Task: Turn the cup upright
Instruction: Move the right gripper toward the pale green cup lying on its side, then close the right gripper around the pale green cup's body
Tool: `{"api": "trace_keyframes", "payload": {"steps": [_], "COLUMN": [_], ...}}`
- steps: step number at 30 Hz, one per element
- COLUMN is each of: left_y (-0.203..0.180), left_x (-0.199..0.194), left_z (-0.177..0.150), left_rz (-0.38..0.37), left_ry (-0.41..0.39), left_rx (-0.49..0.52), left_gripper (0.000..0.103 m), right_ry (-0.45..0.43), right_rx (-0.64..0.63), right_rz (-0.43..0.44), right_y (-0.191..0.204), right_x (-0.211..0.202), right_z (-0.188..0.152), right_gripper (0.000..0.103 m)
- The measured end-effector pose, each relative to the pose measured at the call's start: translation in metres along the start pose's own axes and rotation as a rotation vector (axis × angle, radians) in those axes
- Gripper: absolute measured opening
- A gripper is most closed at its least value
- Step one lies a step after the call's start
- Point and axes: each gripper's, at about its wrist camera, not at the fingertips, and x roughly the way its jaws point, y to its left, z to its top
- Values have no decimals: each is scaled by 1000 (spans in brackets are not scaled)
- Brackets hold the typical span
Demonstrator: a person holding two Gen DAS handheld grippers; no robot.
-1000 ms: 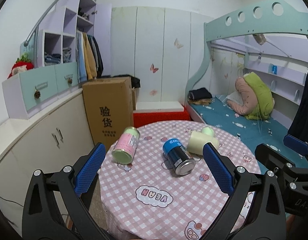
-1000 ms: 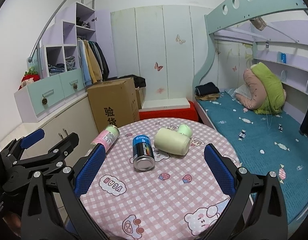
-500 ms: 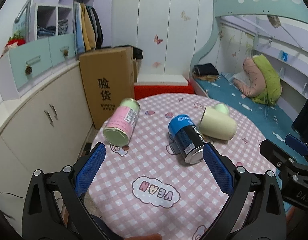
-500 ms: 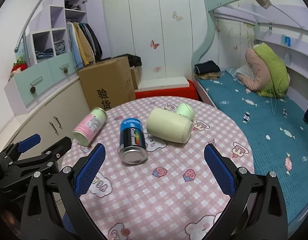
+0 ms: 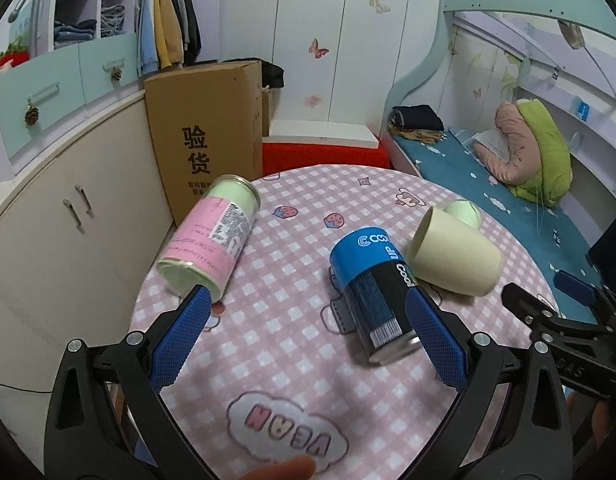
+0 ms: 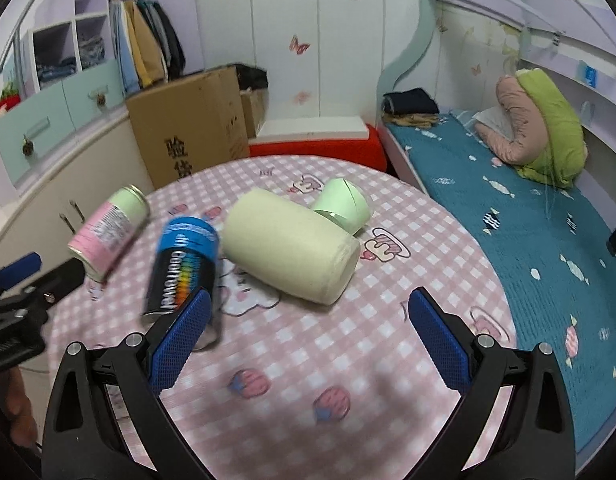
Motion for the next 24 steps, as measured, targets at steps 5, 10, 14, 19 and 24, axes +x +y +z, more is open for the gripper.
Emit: {"api": "trace_keyframes", "payload": {"steps": [5, 10, 14, 19, 24], "left_y": [-4, -7, -6, -8, -9], "left_x": [23, 41, 50, 55, 56], "left_z": [3, 4, 3, 0, 0], "left_rz": [1, 1, -6, -6, 2], "left_ry": [22, 49, 60, 75, 76], "left_rx": [2, 7, -4, 10, 15], "left_gripper": [98, 98, 98, 98, 98], "right_ry": [80, 146, 159, 156, 151], "right_rx": [-62, -172, -217, -221, -161], "right_rz": [43, 61, 91, 167, 242], "right_y": [-14, -14, -14, -16, -26], "right_x": [48, 84, 98, 104, 103], "right_z": [11, 11, 13, 15, 18], "right_gripper": [95, 95, 95, 96, 94]}}
